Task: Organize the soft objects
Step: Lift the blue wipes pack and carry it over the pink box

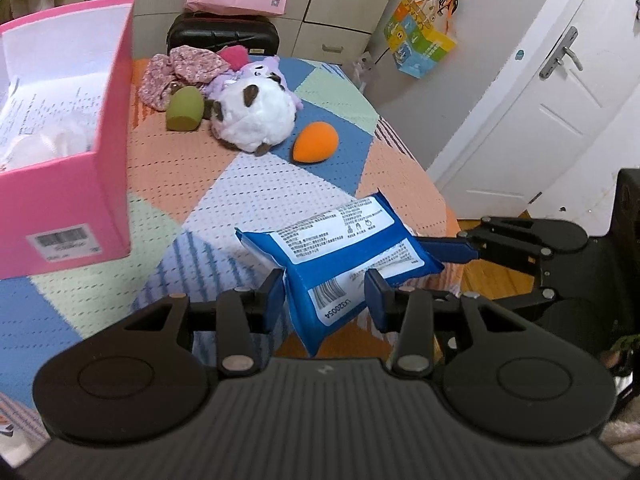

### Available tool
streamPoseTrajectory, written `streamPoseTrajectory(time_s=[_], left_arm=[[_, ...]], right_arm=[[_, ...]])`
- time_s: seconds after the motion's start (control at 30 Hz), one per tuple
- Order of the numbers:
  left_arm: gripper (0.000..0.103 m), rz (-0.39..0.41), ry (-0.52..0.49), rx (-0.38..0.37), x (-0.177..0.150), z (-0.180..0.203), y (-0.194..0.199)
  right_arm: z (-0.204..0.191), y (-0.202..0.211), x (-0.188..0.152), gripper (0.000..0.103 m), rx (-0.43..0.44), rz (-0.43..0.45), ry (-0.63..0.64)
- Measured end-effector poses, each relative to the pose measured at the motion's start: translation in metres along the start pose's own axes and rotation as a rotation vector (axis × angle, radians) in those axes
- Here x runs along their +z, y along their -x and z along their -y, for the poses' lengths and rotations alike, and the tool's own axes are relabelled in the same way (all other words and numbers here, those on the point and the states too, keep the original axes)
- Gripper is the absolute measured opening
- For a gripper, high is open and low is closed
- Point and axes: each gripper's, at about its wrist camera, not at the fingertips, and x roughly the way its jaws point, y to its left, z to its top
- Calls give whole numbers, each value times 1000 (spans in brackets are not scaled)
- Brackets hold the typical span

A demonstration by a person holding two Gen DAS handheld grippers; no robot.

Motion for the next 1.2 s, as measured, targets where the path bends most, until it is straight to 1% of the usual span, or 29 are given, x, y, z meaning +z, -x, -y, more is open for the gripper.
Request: streamPoseTrajectory(time_s=[0.17, 0.3, 0.37, 0.47, 0.6, 0.77, 0.93, 1.1, 1.2], left_arm=[[41, -18, 52, 3, -5, -17, 26], [41, -11, 54, 32, -13, -26, 51], [41, -21, 58, 43, -19, -32, 63], [41, -36, 86, 66, -24, -43, 83], [41, -40, 143, 77, -30, -58, 103], [41, 2, 165, 107, -34, -65, 127], [41, 56, 150, 143, -24, -67, 149], [41, 137, 106, 191, 0, -71, 160], [42, 192, 70, 204, 18, -76, 162]], right_arm=[[-22, 6, 11, 50, 34, -1, 78], [-43, 6, 20, 50, 76, -8, 115], [-53, 6, 25, 50, 97, -13, 130], [-68, 3, 34, 50, 149, -41, 141], [-88, -3, 44, 51, 216, -65, 157], [-109, -3, 57, 51, 254, -68, 185], [-121, 1, 75, 51, 277, -46, 200], [-131, 3, 99, 51, 240, 26, 247], [-128, -2, 118, 52, 223, 71, 241]])
